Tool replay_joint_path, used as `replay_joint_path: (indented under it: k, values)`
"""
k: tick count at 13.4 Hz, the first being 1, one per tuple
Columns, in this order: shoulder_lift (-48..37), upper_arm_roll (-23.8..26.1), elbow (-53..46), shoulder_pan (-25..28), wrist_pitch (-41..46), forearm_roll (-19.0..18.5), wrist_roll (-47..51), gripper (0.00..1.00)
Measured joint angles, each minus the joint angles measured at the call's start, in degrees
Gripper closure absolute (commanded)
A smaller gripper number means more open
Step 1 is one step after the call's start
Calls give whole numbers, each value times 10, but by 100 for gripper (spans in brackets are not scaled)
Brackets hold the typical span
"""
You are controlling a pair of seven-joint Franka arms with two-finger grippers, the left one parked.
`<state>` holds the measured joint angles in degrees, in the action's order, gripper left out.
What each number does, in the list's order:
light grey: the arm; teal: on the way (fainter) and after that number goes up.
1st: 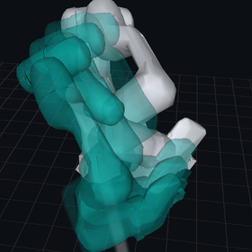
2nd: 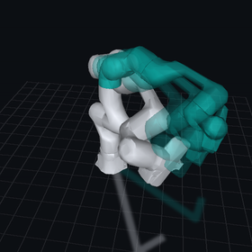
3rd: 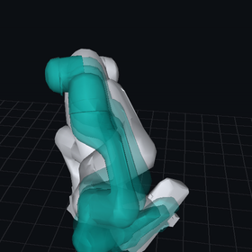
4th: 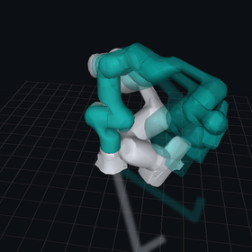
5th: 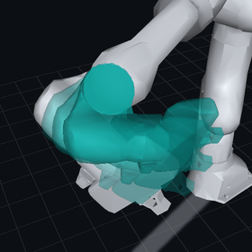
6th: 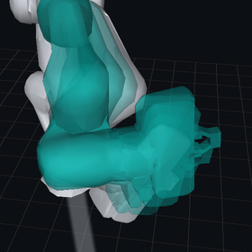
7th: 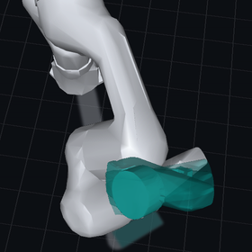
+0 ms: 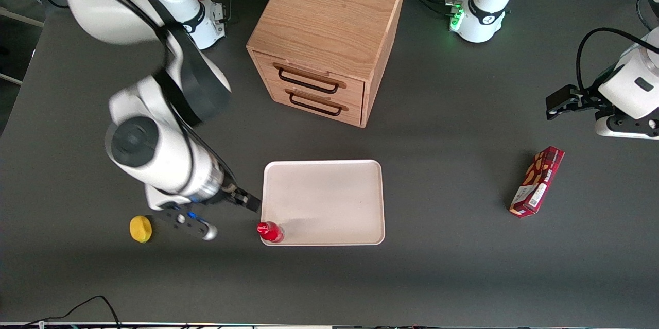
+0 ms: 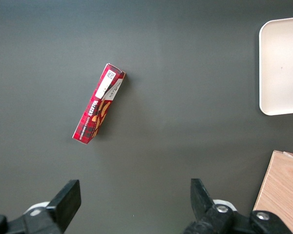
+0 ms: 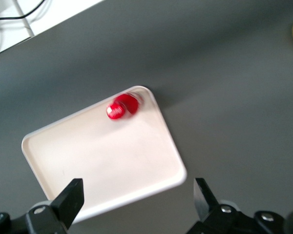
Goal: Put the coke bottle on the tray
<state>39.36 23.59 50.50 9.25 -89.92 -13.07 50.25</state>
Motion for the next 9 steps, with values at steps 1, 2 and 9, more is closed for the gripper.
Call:
replay_joint_path:
  k: [1,2,9]
  values:
    - [-52,5,22,-16,33,3,-30,0]
    - [-110,5,58,-34,57,15,-64,0]
    - [-519,-214,468,-79,69,142,-335,0]
